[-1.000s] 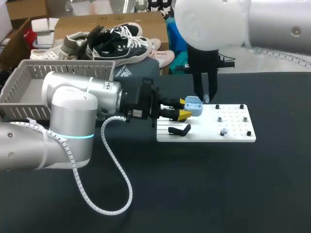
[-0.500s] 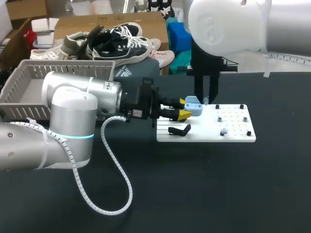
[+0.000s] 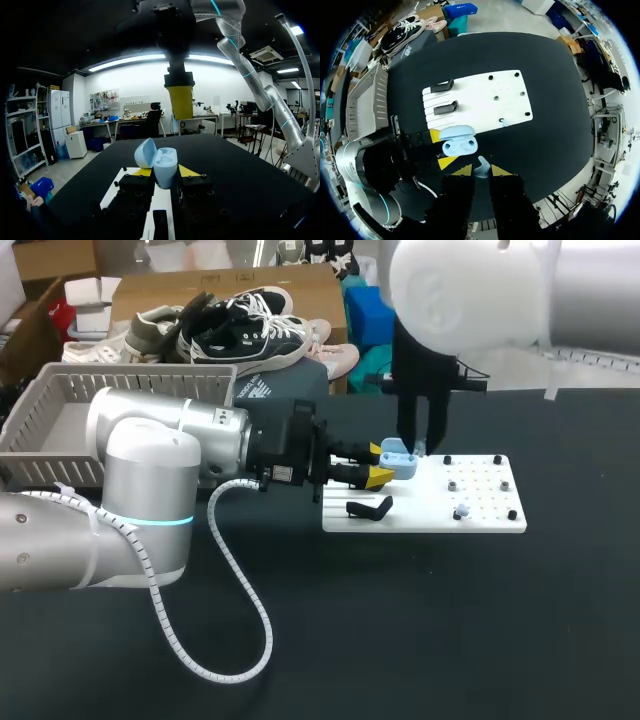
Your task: Pick up each earbud case from the left stands, insert the matching earbuds, close the lid, and place the case in the box.
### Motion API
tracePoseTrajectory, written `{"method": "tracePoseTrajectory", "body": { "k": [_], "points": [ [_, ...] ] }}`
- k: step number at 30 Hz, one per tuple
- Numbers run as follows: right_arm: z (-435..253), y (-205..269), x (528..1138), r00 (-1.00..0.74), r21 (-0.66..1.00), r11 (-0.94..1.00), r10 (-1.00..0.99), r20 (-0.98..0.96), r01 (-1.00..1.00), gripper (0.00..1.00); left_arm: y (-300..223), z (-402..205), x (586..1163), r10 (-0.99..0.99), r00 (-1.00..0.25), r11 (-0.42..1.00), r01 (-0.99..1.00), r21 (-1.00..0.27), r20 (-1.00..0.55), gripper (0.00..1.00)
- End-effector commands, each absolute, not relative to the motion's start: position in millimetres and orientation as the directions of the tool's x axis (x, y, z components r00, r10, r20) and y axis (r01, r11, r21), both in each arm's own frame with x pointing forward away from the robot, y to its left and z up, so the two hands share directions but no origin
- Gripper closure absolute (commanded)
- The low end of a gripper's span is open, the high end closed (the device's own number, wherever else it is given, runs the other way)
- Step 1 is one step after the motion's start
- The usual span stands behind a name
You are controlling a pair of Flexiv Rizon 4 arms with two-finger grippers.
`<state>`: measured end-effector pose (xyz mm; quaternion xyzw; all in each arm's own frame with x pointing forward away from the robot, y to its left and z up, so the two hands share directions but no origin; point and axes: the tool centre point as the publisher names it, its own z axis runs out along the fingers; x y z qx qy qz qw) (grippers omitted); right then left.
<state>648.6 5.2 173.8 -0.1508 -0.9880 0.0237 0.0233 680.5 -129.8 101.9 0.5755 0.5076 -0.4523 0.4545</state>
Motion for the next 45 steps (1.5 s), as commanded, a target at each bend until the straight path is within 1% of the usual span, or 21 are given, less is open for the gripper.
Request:
{"method": "tracePoseTrajectory", "body": {
  "k": [1, 6, 16, 45],
  "points": [
    [176.4, 6.1, 653.8, -0.933, -0.048, 0.935, 0.355, 0.063, 0.352, 1.00, -129.8, 101.4, 680.3, 0.171, 0.077, -0.070, 0.995, 0.065, -0.982, 1.00],
    [173.6, 5.8, 657.4, -0.921, -0.049, 0.923, 0.385, 0.065, 0.382, 1.00, -129.8, 101.4, 680.3, 0.171, 0.077, -0.070, 0.995, 0.065, -0.982, 1.00],
    [169.7, 17.0, 657.1, -0.942, -0.019, 0.942, 0.334, 0.014, 0.334, 1.00, -129.8, 101.4, 680.3, 0.171, 0.077, -0.070, 0.995, 0.065, -0.982, 1.00],
    [156.3, 17.2, 667.4, -0.946, -0.057, 0.946, 0.322, 0.044, 0.319, 1.00, -129.8, 101.4, 680.3, 0.171, 0.077, -0.070, 0.995, 0.065, -0.982, 1.00]
  ]
}}
